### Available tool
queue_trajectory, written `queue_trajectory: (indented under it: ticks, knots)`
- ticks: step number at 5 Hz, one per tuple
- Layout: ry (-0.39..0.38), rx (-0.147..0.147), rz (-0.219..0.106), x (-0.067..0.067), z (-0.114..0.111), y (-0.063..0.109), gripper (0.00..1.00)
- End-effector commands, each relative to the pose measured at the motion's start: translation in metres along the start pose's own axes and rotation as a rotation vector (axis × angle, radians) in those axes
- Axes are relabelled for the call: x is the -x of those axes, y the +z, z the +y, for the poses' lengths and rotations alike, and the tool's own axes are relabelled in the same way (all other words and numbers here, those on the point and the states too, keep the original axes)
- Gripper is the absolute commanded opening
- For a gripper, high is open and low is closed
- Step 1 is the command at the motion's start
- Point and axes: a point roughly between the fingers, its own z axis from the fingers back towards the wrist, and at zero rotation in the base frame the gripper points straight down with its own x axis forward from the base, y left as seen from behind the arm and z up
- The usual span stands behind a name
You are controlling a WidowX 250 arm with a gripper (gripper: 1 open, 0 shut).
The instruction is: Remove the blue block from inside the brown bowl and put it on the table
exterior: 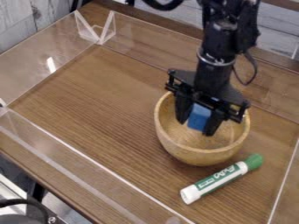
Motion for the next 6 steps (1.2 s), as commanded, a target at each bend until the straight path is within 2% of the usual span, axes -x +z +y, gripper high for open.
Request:
queue_trajectory:
  ticks: [1, 3, 4, 5, 6]
  knots:
    - [0.011, 0.022, -0.076, -0.010, 0.004, 0.033, 0.00]
    - [0.031, 0.026, -0.120, -0.001, 0.019, 0.083, 0.00]
    - [0.085, 0.015, -0.141, 0.004, 0.025, 0.105, 0.00]
    - [0.121, 0.007, -0.153, 0.017, 0.033, 0.111, 0.00]
    - [0.130, 0.005, -0.153, 0.036, 0.052, 0.108, 0.00]
